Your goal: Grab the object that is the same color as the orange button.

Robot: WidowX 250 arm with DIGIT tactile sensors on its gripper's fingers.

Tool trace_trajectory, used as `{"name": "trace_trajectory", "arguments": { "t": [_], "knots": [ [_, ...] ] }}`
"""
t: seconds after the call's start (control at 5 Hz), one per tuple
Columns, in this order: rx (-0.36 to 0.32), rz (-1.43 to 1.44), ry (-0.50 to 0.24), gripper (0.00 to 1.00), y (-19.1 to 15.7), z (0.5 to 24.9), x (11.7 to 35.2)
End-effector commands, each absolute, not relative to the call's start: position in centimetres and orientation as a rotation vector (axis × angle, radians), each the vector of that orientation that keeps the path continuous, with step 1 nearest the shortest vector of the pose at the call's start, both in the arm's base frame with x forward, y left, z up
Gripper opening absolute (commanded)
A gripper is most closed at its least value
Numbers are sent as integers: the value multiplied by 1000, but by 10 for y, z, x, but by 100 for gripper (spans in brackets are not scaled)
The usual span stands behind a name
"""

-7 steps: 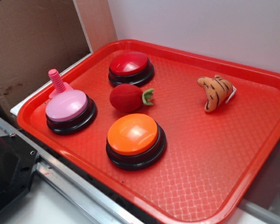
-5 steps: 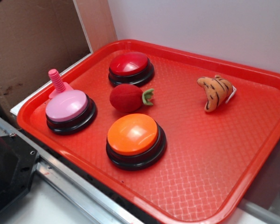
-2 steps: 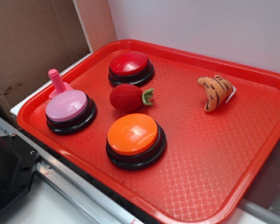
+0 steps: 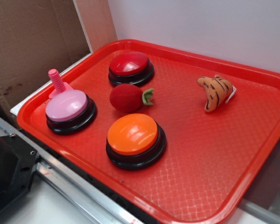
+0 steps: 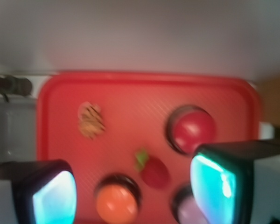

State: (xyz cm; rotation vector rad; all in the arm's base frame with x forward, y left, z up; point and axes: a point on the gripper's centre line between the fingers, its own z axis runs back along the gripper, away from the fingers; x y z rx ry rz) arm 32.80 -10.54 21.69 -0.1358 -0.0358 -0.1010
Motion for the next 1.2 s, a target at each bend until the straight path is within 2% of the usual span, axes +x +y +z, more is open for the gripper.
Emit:
{"name": "trace_trajectory", "arguments": {
  "t": [0.0,0.2,0.4,0.6,0.8,1.0],
  "knots": [
    [-122,-291,-79,100,-157,200,334],
    [-90,-328,0,100,-164,165,327],
    [-82,-313,64,100,-155,132,318],
    [-92,-329,114,100,-154,108,315],
    [-34,-358,180,100,-159,88,317],
    [-18,-373,196,100,-161,67,319]
  ]
}}
